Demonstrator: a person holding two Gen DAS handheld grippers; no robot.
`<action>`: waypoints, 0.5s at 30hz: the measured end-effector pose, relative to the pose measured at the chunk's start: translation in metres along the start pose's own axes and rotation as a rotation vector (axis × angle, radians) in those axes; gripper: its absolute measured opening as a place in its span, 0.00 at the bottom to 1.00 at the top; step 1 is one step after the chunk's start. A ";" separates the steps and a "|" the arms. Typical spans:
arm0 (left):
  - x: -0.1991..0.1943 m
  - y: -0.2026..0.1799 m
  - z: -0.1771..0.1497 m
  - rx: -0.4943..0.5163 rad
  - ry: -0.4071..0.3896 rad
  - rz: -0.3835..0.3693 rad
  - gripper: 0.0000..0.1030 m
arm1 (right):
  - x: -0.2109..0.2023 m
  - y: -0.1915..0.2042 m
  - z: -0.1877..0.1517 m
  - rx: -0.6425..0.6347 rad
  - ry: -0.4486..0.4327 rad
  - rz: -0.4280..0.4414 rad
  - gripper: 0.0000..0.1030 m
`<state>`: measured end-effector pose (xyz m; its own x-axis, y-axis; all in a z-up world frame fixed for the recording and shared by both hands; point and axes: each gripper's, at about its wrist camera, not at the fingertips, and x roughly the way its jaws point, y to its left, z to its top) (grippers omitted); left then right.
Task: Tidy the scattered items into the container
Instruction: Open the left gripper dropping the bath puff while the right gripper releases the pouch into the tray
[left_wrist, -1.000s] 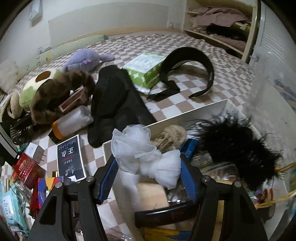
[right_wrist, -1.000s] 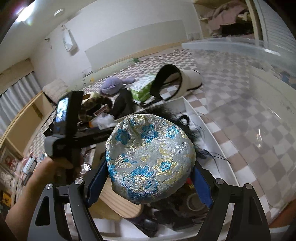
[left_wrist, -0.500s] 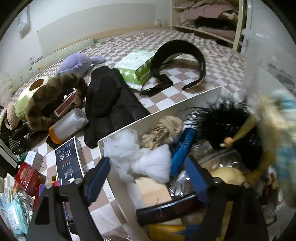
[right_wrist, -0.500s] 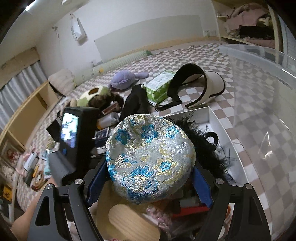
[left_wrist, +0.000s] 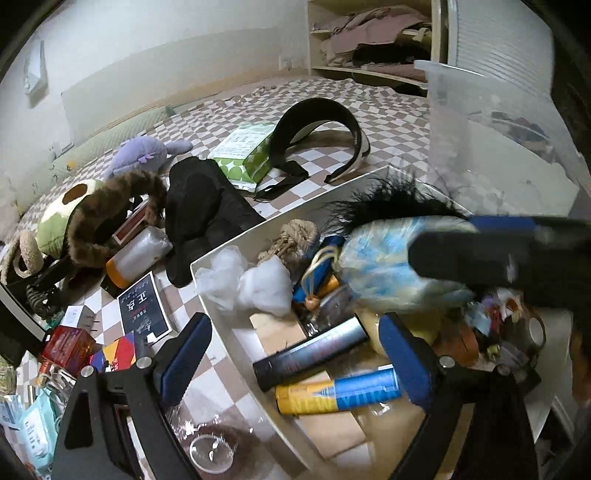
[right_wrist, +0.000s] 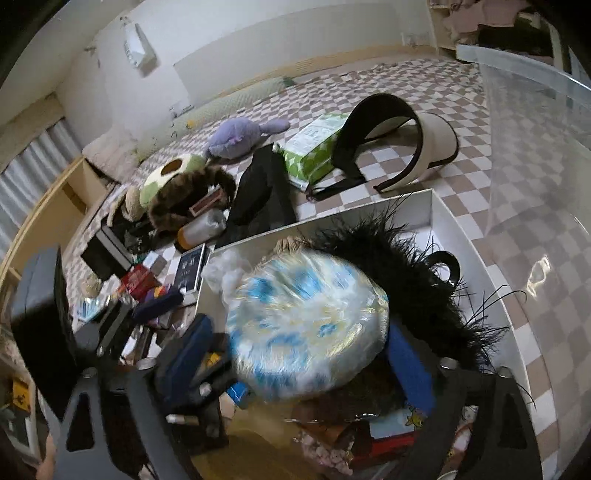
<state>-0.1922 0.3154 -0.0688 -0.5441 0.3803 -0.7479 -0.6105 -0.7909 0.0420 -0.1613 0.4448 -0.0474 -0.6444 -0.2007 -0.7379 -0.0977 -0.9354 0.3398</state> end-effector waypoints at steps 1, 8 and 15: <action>-0.002 0.000 -0.001 -0.001 0.000 -0.005 0.90 | -0.002 -0.001 0.000 0.010 -0.008 0.004 0.94; -0.019 0.000 -0.006 -0.022 -0.017 -0.027 0.90 | -0.015 -0.001 0.000 0.034 -0.048 -0.011 0.95; -0.043 0.003 -0.010 -0.060 -0.070 -0.020 0.98 | -0.031 0.002 -0.011 0.046 -0.125 -0.020 1.00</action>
<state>-0.1648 0.2922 -0.0428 -0.5721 0.4276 -0.6999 -0.5875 -0.8091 -0.0140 -0.1332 0.4456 -0.0303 -0.7315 -0.1418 -0.6669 -0.1439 -0.9240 0.3543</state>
